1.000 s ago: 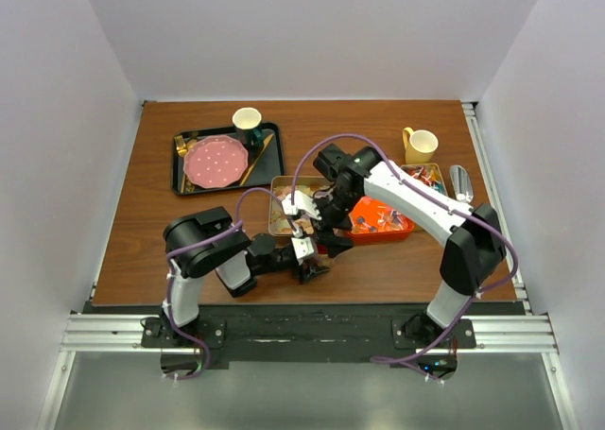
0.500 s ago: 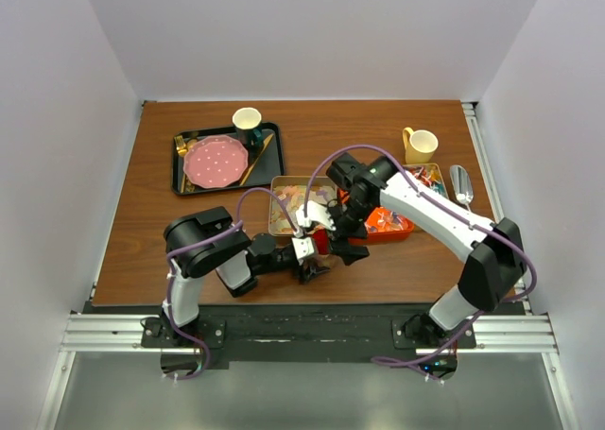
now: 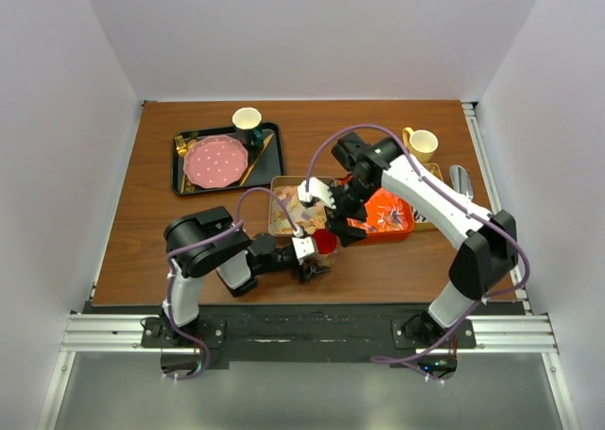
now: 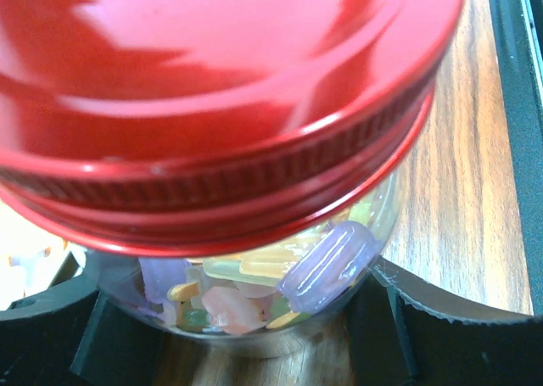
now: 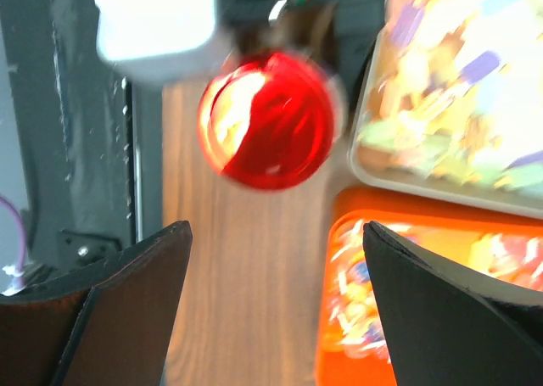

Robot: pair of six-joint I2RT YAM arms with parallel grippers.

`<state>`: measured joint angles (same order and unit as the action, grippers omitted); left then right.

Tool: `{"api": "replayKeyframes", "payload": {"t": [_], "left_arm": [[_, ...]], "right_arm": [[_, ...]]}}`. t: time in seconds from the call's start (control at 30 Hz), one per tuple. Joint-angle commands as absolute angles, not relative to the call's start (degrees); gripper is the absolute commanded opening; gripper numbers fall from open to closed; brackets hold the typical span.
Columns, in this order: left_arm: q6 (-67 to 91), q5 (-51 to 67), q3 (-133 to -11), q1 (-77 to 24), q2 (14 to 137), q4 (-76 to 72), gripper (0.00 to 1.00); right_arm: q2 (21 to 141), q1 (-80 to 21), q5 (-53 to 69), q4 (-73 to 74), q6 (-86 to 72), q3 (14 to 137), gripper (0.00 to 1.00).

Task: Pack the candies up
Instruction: Screw the bottle lid onto the packing bottle.

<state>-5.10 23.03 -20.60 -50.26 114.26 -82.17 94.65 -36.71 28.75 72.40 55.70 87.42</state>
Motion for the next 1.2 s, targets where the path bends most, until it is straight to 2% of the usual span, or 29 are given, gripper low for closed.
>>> {"api": "replayKeyframes", "payload": {"t": [0.0,0.13,0.47,1.17], "left_arm": [[-4.83,21.97,-20.48,-49.57,116.54,-76.99,0.0],[-4.83,21.8,-20.48,-49.57,116.37,-76.9,0.0],[-4.4,21.53,-20.57,-49.57,116.63,-77.17,0.0],[-3.6,21.97,-21.01,-49.13,117.33,-76.99,0.0]], "right_arm": [[98.25,-37.88,34.36,73.91,56.95,93.68,0.86],[101.51,-39.02,37.09,77.52,59.41,96.5,0.86],[101.43,-41.31,36.3,79.37,60.21,93.17,0.86],[89.21,-41.22,30.5,79.36,57.22,78.66,0.86]]}}
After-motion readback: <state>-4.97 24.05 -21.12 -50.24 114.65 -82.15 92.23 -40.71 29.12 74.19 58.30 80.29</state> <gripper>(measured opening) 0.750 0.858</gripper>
